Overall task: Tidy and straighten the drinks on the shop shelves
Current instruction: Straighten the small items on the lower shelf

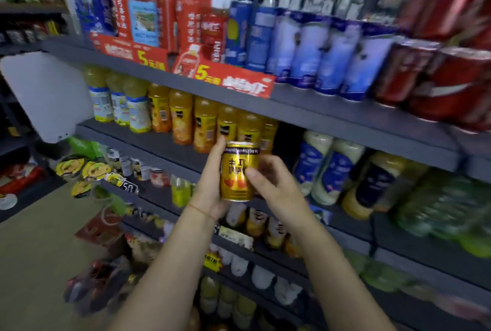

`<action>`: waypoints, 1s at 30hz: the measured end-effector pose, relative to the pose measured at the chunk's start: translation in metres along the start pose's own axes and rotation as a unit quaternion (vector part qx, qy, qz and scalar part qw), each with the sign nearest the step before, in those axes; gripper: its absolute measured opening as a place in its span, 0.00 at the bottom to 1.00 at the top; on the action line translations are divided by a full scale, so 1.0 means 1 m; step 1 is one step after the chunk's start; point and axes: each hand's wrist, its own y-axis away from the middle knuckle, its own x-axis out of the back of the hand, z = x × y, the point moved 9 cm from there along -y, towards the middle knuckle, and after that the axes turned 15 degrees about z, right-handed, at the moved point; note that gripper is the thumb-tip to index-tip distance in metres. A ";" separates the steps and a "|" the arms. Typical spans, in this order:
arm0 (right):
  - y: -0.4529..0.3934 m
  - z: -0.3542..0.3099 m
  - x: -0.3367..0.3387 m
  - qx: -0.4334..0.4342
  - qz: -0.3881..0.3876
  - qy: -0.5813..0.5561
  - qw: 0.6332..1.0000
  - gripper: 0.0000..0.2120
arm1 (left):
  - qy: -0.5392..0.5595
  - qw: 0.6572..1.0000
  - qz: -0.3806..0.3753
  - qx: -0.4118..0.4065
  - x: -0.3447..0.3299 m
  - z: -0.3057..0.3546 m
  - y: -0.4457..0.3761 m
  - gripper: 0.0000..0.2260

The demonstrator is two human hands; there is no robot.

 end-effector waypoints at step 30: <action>0.094 -0.204 0.566 0.301 0.424 0.152 0.840 0.27 | -0.296 0.890 -0.167 -0.305 -0.507 -0.185 0.134 0.11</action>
